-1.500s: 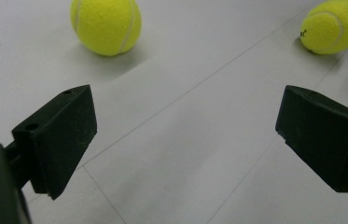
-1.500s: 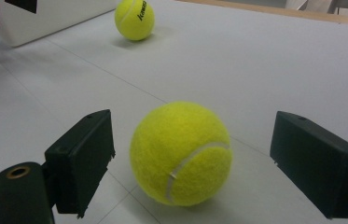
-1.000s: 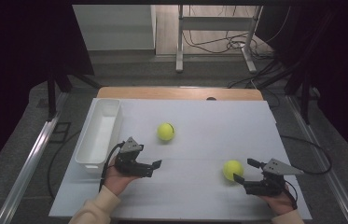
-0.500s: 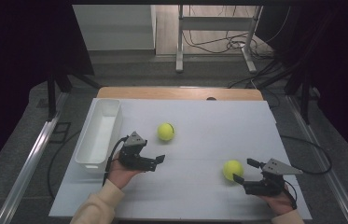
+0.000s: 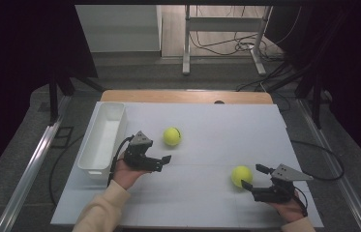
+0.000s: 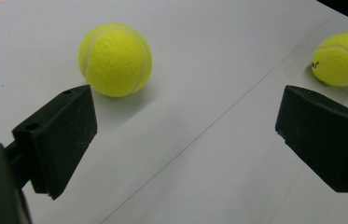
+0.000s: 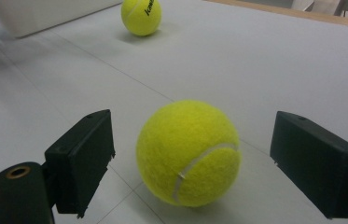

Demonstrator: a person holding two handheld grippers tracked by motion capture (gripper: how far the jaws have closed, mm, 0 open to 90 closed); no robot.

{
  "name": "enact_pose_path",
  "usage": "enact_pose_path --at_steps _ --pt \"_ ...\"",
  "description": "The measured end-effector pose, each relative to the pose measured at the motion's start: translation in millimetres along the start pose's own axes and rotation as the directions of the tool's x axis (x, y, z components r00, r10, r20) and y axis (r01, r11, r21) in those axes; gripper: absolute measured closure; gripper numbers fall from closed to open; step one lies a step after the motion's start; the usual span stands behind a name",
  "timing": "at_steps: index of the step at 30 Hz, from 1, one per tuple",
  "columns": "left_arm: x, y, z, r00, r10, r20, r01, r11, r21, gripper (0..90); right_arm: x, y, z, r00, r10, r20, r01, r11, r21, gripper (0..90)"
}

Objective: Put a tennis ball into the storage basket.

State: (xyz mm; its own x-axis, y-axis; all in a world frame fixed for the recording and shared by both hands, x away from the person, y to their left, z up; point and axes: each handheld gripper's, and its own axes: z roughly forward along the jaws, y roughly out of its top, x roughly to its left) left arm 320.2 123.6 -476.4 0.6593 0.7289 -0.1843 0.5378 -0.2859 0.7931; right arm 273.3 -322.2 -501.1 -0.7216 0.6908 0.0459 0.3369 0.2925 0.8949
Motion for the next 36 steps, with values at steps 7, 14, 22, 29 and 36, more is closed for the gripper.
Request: enact_pose_path --at_steps 7,14,22,29,36 --pt "4.3 2.1 5.0 0.9999 -0.014 0.006 0.014 0.9999 0.005 6.2 0.1 0.2 0.3 1.0 -0.001 0.007 0.001 1.0 0.003 14.1" --pt "9.1 7.3 7.9 0.9999 -0.011 -0.009 0.011 0.9999 0.002 6.3 0.1 0.1 0.6 0.9999 -0.001 0.011 0.001 1.0 0.005 14.1" --pt "12.1 15.0 13.1 0.9998 0.003 -0.021 -0.002 0.9999 0.014 6.3 -0.4 0.0 1.1 1.0 -0.002 0.009 0.002 1.0 0.006 14.1" --pt "15.2 19.5 17.2 0.9996 0.002 -0.027 -0.001 0.9998 0.018 6.3 -0.1 0.0 1.0 0.9999 -0.004 0.011 0.004 1.0 0.006 14.1" --pt "19.8 23.9 24.8 0.9994 0.003 -0.034 -0.002 0.9996 0.03 6.3 -0.2 0.0 1.3 0.9999 -0.005 0.013 0.005 1.0 0.007 14.1"
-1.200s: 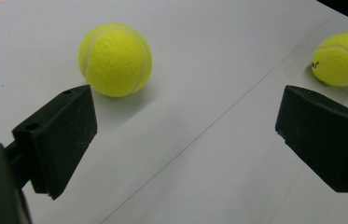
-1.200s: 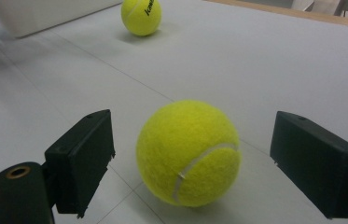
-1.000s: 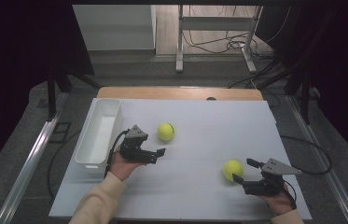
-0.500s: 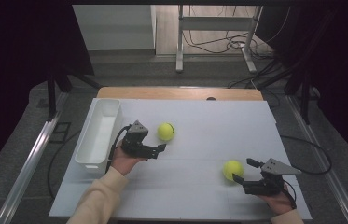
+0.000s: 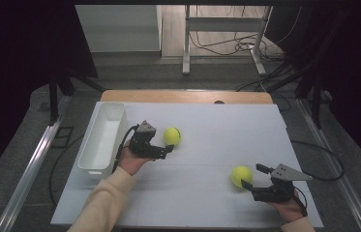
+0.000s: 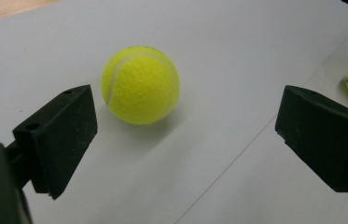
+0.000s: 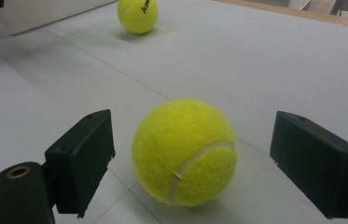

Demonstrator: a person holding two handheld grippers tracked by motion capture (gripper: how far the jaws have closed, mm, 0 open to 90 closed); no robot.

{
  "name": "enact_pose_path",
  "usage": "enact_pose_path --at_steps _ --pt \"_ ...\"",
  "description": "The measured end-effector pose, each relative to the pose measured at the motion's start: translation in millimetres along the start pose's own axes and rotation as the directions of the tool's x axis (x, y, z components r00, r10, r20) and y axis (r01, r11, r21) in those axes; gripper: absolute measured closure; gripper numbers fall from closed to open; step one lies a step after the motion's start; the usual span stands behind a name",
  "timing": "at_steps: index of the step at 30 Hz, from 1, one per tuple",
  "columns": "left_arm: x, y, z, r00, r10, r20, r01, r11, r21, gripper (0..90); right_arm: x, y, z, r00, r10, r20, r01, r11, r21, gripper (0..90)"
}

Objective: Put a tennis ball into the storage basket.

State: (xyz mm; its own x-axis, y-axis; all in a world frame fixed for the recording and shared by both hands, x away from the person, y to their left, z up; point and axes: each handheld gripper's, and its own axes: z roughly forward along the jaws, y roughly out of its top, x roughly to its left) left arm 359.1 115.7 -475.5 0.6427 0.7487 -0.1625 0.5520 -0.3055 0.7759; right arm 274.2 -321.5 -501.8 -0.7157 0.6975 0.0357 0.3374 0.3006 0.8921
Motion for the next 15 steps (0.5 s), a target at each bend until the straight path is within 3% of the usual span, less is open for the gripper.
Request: enact_pose_path --at_steps 15 --pt "6.4 8.6 20.6 0.9998 0.009 -0.019 -0.008 0.9993 0.037 6.3 0.2 -0.1 0.4 1.0 -0.003 0.005 0.003 1.0 0.003 14.2"
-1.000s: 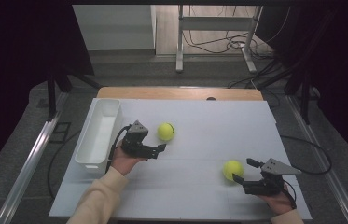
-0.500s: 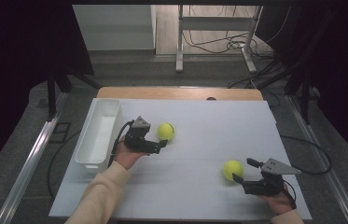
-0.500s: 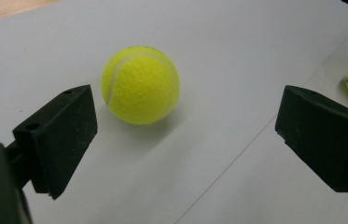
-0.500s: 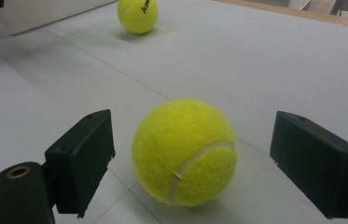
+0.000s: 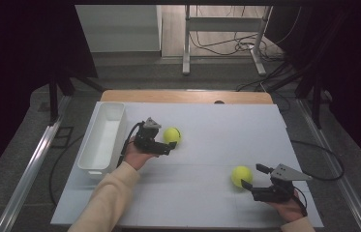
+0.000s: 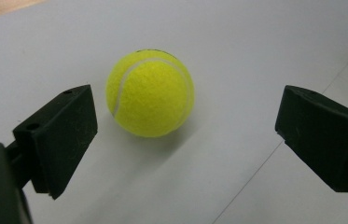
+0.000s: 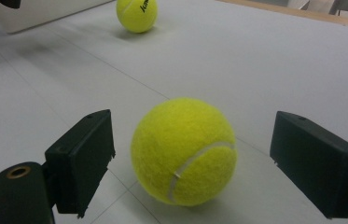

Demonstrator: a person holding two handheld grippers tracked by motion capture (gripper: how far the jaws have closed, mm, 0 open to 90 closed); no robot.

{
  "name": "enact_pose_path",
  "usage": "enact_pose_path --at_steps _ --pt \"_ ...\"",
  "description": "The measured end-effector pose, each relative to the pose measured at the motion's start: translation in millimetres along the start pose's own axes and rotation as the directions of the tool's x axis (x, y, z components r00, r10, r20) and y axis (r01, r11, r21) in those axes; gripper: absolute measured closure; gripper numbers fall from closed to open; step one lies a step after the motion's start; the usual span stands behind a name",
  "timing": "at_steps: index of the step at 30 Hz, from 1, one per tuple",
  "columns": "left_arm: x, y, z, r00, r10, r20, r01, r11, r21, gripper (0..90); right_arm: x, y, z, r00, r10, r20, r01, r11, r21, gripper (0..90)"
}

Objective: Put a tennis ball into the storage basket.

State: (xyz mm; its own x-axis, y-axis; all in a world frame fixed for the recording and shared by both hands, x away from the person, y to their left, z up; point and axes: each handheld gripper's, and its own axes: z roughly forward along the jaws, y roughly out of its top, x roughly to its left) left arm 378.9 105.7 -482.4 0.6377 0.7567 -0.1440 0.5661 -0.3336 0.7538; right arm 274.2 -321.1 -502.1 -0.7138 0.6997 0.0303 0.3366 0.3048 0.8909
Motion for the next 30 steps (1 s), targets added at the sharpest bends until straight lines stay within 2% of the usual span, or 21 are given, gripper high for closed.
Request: enact_pose_path --at_steps 13,20,30 --pt "3.2 7.9 17.1 0.9999 -0.005 -0.012 0.005 0.9997 0.022 6.3 -0.3 0.2 -0.5 1.0 0.001 0.002 -0.001 1.0 -0.002 14.2" --pt "11.2 6.2 25.4 0.9992 -0.03 -0.027 0.031 0.9988 0.039 6.3 -0.5 0.1 -0.3 1.0 -0.001 0.003 0.001 1.0 -0.003 14.2" --pt "13.6 9.8 34.0 0.9992 -0.036 -0.02 0.037 0.9982 0.047 6.3 -0.5 0.1 -0.3 1.0 -0.002 0.005 0.002 1.0 -0.003 14.2"
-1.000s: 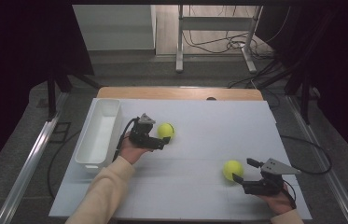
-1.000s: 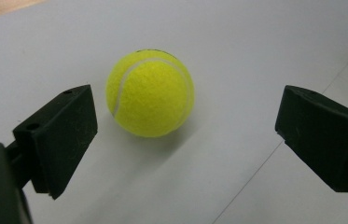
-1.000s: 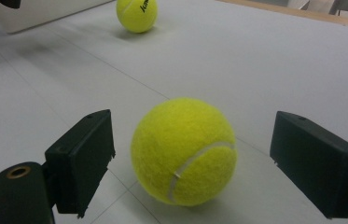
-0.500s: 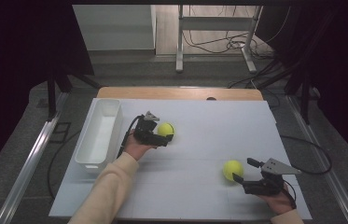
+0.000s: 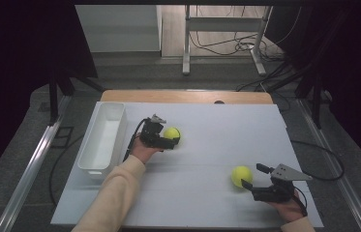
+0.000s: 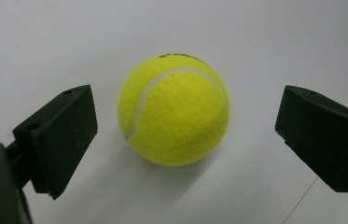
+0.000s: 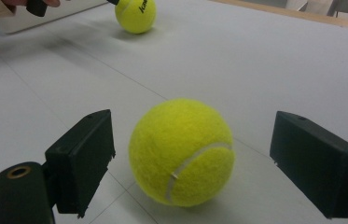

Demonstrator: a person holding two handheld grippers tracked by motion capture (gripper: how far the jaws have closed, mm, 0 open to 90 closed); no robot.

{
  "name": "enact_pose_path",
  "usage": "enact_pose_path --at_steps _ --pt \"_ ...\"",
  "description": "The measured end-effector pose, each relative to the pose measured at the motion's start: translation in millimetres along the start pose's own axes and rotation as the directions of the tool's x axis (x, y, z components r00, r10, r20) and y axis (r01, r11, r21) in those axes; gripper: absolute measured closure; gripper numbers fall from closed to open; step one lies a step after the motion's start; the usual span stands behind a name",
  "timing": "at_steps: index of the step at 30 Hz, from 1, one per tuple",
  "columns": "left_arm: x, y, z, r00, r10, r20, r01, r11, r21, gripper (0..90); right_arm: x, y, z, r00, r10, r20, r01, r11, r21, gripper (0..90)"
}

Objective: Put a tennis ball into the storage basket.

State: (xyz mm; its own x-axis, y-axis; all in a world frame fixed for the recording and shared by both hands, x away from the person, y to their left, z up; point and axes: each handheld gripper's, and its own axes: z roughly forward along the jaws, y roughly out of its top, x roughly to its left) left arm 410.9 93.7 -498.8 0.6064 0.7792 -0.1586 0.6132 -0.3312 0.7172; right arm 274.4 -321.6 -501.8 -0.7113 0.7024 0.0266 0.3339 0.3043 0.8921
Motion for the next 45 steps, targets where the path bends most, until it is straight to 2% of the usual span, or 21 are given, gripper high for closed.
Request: enact_pose_path --at_steps 6,29,34,36,37,39,45 --pt "-2.4 3.5 6.3 0.9998 0.019 -0.008 -0.019 0.9997 0.019 6.2 0.2 -0.2 0.2 1.0 -0.009 0.004 0.009 1.0 0.005 14.2" --pt "2.7 4.8 33.1 0.9998 -0.004 -0.018 0.006 0.9969 0.078 7.1 0.0 -0.1 0.2 0.9999 -0.011 0.006 0.011 1.0 0.003 14.3" --pt "4.0 3.7 35.3 0.9998 -0.006 -0.018 0.007 0.9959 0.09 12.6 -0.3 0.0 -0.1 0.9999 -0.009 0.007 0.009 1.0 0.002 14.3" --pt "3.8 3.7 34.9 0.9999 -0.005 -0.013 0.006 0.9962 0.087 18.2 -0.3 0.0 -0.3 0.9999 -0.009 0.007 0.009 1.0 0.001 14.3" --pt "3.6 3.9 34.2 0.9999 0.001 -0.011 -0.001 0.9963 0.086 18.2 -0.3 0.0 -0.3 0.9999 -0.009 0.007 0.009 1.0 0.001 14.3" --pt "3.7 4.1 33.2 0.9999 0.01 -0.014 -0.009 0.9961 0.088 25.1 -0.2 0.1 -0.4 0.9999 -0.009 0.007 0.009 1.0 0.001 14.4" --pt "5.2 3.3 31.9 0.9998 0.017 -0.005 -0.016 0.9961 0.087 26.2 -0.6 0.4 -0.3 0.9999 -0.009 0.01 0.009 1.0 -0.002 14.4"
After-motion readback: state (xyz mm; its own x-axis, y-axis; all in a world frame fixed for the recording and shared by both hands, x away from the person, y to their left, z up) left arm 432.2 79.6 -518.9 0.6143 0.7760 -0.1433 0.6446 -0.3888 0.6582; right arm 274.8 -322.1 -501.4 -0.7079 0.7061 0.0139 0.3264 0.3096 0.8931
